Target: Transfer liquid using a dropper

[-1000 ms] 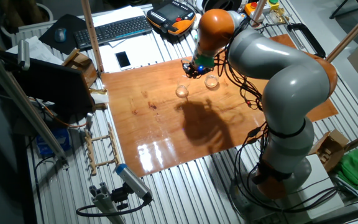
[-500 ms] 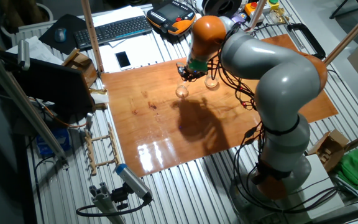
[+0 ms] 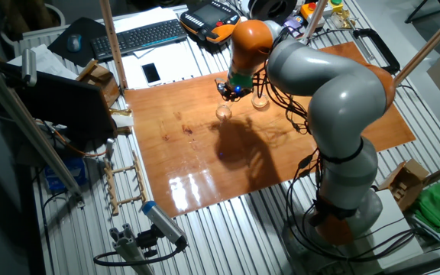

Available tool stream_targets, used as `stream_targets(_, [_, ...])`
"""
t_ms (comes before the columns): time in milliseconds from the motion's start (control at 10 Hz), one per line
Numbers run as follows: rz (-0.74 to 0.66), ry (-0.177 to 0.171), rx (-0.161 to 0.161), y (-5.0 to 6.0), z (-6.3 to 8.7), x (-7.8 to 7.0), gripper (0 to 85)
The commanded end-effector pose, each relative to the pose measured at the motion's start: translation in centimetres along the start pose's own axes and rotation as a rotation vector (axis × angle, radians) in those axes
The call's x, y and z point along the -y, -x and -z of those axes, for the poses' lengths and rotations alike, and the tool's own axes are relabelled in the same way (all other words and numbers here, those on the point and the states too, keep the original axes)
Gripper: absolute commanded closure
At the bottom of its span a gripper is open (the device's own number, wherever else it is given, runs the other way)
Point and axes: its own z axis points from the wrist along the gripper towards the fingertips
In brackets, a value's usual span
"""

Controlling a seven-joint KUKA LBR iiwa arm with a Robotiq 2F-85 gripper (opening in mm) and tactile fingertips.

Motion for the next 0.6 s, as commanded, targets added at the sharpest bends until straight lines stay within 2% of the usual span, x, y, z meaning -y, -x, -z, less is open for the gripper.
stream_targets(0, [0.0, 0.0, 0.0, 0.1, -0.3, 0.0, 67.0])
stream_targets(500, [0.007, -0.002, 0.004, 0.5, -2.0, 0.1, 67.0])
